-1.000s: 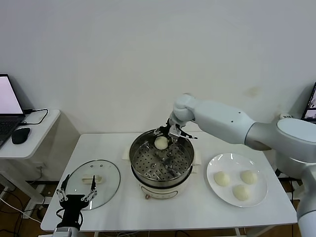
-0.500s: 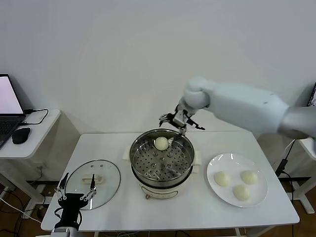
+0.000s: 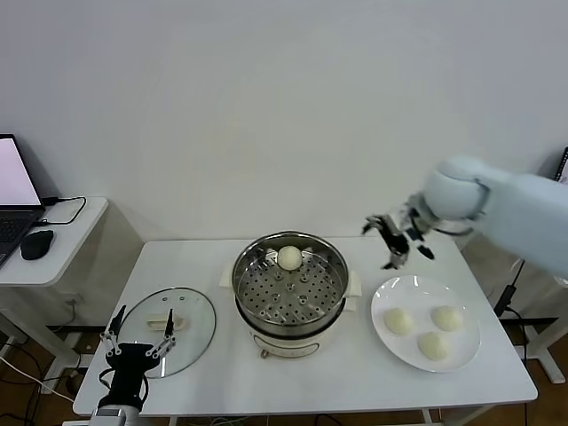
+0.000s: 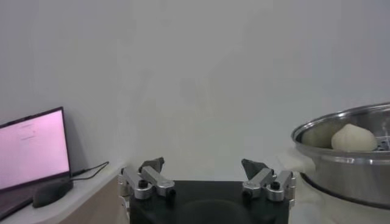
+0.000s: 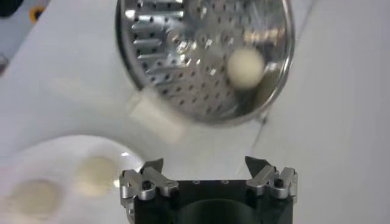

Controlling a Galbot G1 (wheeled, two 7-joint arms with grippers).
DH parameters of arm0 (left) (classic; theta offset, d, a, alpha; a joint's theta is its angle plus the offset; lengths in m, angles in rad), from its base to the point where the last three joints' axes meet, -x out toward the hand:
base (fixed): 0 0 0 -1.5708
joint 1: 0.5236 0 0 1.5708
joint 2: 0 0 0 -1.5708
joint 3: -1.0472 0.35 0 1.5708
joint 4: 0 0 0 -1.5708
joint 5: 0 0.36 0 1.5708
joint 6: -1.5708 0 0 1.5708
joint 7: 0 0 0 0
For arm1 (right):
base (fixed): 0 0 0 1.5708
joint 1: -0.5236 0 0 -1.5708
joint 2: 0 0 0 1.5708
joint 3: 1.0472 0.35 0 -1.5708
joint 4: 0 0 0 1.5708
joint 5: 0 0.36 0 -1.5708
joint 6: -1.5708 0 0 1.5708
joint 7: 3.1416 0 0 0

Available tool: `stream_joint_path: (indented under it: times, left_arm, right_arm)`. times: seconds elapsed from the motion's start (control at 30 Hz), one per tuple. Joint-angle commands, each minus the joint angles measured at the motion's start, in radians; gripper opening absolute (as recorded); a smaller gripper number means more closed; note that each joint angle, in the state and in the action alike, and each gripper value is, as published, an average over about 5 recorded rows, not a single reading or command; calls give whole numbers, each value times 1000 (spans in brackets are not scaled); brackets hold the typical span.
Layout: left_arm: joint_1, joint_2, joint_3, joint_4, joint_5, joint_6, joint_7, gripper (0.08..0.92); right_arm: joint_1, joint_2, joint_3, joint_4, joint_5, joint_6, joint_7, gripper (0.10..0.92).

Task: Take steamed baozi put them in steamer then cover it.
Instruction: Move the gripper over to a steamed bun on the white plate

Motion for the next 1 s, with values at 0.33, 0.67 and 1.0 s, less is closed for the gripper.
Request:
stream_joint_path:
  times: [0.33, 0.67, 1.0]
  left_arm:
    - [-4, 0, -8, 19, 2, 2, -1, 823]
    - [1, -6, -21, 27, 0, 2, -2, 823]
    - [0, -9, -17, 32, 1, 0, -2, 823]
  right_arm:
    - [-521, -111, 351, -69, -202, 28, -36, 823]
    - [-525, -2, 330, -179, -230, 49, -20, 823]
    - [-538, 71, 322, -232, -241, 47, 3, 823]
